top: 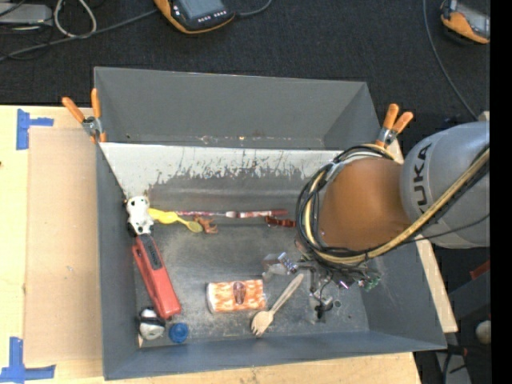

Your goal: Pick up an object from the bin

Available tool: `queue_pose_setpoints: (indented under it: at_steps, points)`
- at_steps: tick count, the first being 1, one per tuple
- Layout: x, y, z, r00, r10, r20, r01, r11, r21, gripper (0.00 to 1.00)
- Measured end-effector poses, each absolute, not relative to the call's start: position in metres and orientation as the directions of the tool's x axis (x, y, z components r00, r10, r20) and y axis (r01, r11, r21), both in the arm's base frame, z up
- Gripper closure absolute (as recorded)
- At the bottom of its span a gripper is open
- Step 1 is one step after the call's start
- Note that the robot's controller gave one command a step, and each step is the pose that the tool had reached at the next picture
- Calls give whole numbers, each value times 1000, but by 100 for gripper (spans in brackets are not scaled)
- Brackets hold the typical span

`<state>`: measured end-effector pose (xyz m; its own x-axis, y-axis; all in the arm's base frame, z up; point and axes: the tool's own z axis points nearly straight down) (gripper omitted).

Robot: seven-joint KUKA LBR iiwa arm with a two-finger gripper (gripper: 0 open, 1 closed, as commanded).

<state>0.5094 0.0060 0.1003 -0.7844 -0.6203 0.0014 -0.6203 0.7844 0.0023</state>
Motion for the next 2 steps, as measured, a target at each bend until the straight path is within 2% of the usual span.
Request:
queue_pose_setpoints:
  at_steps: [1,2]
  points:
    - [505,115,70,-799,-601,-1,-601,799,3,100]
    - [505,115,70,-798,-602,-1,-602,798,3,100]
